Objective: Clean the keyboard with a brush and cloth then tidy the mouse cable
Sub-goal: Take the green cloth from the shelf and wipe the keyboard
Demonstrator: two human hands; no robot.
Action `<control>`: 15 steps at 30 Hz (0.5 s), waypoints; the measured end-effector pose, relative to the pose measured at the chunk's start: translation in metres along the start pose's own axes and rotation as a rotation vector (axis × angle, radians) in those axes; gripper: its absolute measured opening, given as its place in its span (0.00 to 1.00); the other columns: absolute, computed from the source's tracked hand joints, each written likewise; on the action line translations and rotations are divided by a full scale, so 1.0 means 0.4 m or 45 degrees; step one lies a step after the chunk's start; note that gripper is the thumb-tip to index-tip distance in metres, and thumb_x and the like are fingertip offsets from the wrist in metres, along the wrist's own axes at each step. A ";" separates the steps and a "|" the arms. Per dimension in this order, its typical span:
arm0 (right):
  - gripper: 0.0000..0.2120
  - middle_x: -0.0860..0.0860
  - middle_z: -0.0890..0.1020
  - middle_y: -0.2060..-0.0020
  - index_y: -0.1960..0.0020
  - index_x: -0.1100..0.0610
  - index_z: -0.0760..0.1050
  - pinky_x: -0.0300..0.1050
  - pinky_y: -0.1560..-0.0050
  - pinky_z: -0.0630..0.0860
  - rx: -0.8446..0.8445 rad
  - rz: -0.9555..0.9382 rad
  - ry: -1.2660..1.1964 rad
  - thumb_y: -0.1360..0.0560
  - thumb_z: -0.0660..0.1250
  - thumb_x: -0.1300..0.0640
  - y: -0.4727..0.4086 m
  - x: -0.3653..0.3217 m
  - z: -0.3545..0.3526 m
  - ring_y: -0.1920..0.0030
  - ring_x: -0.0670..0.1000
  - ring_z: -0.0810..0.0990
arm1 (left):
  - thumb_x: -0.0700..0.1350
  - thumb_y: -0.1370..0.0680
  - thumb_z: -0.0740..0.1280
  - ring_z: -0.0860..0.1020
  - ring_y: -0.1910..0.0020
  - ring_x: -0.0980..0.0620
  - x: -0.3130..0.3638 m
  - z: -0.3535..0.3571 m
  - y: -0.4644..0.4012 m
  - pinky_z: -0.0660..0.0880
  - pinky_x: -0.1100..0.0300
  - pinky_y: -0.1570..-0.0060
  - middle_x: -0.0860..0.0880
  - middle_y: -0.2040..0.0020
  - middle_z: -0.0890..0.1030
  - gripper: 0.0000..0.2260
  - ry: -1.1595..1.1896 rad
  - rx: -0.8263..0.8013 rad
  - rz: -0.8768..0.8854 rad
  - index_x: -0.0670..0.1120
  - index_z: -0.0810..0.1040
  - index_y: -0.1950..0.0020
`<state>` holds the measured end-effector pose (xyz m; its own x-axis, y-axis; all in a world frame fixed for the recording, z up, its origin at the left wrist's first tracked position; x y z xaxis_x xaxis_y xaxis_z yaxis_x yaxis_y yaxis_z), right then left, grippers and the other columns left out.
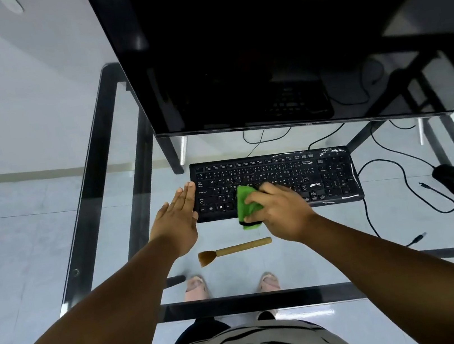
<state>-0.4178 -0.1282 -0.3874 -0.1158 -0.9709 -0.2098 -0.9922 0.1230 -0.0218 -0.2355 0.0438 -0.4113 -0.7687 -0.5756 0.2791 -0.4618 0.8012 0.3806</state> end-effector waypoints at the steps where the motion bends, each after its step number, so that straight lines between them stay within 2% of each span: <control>1: 0.20 0.44 0.79 0.47 0.50 0.39 0.83 0.49 0.58 0.78 0.019 0.042 -0.004 0.32 0.72 0.63 0.023 0.015 -0.007 0.50 0.52 0.71 | 0.46 0.17 0.48 0.42 0.22 0.54 0.004 -0.001 0.002 0.45 0.54 0.23 0.53 0.20 0.42 0.28 0.002 0.016 -0.005 0.49 0.34 0.21; 3: 0.20 0.44 0.80 0.48 0.50 0.40 0.84 0.45 0.62 0.78 0.064 0.127 -0.020 0.34 0.72 0.64 0.066 0.044 -0.016 0.52 0.52 0.72 | 0.45 0.17 0.50 0.44 0.21 0.53 0.017 -0.001 0.006 0.47 0.54 0.23 0.52 0.20 0.44 0.29 0.029 0.078 -0.023 0.49 0.37 0.21; 7: 0.22 0.46 0.80 0.46 0.46 0.41 0.82 0.48 0.64 0.79 0.134 0.284 -0.095 0.32 0.71 0.64 0.099 0.062 -0.013 0.52 0.54 0.73 | 0.44 0.20 0.56 0.49 0.21 0.51 0.058 -0.009 0.001 0.50 0.53 0.23 0.50 0.20 0.48 0.29 0.110 0.280 -0.012 0.47 0.49 0.20; 10: 0.22 0.47 0.79 0.45 0.42 0.41 0.81 0.47 0.62 0.79 0.117 0.300 -0.090 0.31 0.70 0.62 0.087 0.041 -0.006 0.51 0.54 0.74 | 0.54 0.19 0.56 0.47 0.21 0.51 0.101 -0.006 -0.018 0.49 0.51 0.23 0.51 0.20 0.46 0.30 0.123 0.287 0.091 0.48 0.49 0.20; 13: 0.23 0.47 0.79 0.44 0.43 0.41 0.81 0.47 0.62 0.78 0.082 0.274 -0.076 0.32 0.70 0.63 0.109 0.058 -0.006 0.50 0.54 0.73 | 0.68 0.24 0.55 0.41 0.22 0.53 0.141 0.000 -0.044 0.44 0.52 0.23 0.54 0.21 0.41 0.41 0.045 0.179 0.136 0.49 0.43 0.20; 15: 0.22 0.47 0.79 0.44 0.45 0.42 0.83 0.47 0.62 0.79 0.075 0.279 -0.064 0.33 0.71 0.64 0.145 0.082 -0.006 0.51 0.54 0.74 | 0.72 0.28 0.57 0.38 0.22 0.54 0.151 0.003 -0.054 0.42 0.53 0.24 0.53 0.21 0.38 0.47 -0.030 0.132 0.135 0.49 0.40 0.20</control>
<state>-0.4793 -0.1532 -0.3932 -0.3239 -0.9084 -0.2643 -0.9391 0.3427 -0.0269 -0.2724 -0.0082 -0.4036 -0.8253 -0.4836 0.2917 -0.4195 0.8707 0.2569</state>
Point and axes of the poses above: each hand's wrist, its own y-axis away from the middle knuckle, its own z-axis out of the palm, x = y × z, the point moved 2 cm from there along -y, towards the middle knuckle
